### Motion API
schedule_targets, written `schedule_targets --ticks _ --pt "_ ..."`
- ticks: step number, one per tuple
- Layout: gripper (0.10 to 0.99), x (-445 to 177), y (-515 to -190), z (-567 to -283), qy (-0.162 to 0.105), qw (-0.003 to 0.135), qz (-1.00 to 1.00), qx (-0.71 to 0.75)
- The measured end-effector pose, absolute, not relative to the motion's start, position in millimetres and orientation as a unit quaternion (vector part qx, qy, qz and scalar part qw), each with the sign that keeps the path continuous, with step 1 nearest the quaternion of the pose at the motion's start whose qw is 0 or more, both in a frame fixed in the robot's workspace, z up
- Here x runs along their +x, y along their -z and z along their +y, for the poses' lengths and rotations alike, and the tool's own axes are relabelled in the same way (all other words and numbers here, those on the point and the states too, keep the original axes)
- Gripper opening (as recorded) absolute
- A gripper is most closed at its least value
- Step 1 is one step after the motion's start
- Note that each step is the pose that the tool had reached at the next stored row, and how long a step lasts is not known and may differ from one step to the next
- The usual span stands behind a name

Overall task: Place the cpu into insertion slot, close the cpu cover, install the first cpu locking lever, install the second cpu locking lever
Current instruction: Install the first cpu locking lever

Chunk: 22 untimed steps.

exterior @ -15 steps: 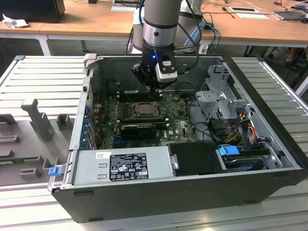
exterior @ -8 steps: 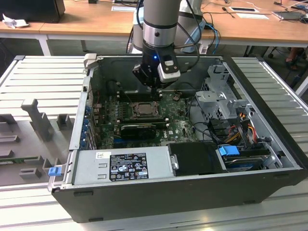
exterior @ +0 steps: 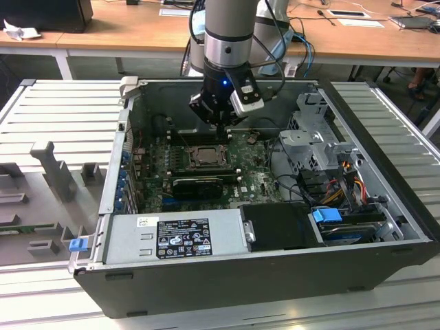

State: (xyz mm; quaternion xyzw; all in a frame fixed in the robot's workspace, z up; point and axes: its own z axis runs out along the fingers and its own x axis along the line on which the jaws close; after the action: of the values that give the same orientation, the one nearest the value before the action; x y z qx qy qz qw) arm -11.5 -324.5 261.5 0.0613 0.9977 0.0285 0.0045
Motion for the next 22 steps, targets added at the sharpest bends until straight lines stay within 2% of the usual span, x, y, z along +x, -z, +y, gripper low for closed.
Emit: schedule_targets --ticks 22 --pt "0.106 -18.3 -260.9 -324.6 -0.032 0.002 0.999 -0.044"
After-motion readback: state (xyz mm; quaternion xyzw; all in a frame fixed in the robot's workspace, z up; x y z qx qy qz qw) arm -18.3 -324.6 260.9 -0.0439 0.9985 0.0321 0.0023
